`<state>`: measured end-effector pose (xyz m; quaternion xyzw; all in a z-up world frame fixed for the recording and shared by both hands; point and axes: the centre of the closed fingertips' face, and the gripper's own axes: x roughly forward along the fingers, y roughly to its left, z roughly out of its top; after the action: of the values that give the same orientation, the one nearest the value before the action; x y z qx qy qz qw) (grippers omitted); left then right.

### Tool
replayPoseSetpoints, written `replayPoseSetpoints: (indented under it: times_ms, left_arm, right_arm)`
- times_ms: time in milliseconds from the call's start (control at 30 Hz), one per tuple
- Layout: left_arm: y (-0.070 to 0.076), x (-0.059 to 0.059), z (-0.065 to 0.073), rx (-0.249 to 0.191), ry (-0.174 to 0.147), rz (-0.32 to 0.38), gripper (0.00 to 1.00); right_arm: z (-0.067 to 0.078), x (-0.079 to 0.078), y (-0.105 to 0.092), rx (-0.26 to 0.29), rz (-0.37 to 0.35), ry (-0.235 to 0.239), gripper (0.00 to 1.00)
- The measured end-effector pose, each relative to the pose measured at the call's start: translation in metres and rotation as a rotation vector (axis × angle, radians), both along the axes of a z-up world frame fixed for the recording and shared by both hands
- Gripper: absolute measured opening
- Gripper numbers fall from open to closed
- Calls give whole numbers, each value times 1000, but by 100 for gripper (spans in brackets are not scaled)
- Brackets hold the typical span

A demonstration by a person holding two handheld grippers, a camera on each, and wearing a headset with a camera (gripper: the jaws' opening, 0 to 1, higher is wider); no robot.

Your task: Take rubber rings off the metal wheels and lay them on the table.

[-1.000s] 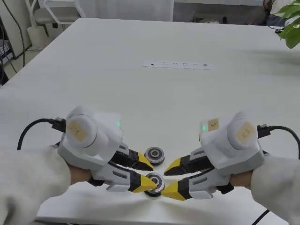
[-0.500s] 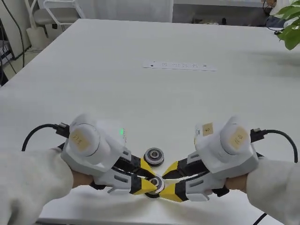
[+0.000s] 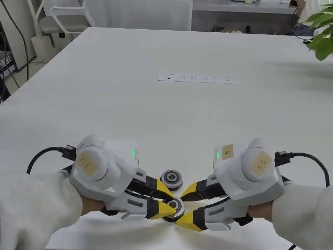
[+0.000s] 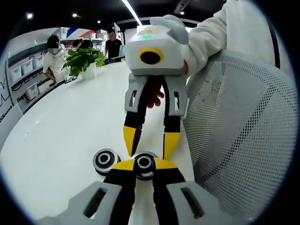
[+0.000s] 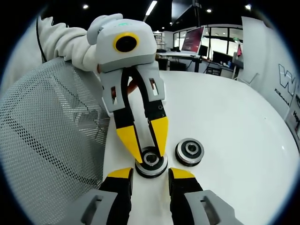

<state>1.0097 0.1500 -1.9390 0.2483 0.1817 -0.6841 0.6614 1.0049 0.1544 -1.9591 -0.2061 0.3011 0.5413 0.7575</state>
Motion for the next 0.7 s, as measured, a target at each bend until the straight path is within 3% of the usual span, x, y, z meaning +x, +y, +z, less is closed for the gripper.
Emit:
replayPoseSetpoints:
  times_ms: [333,700]
  left_arm:
    - [0,1,-1,-9,10,18,7]
    - [-1,2,-1,-18,31,32,8]
  right_arm:
    - [2,2,0,5,13,-28,22]
    - [2,1,-4,-3,24,-20,19]
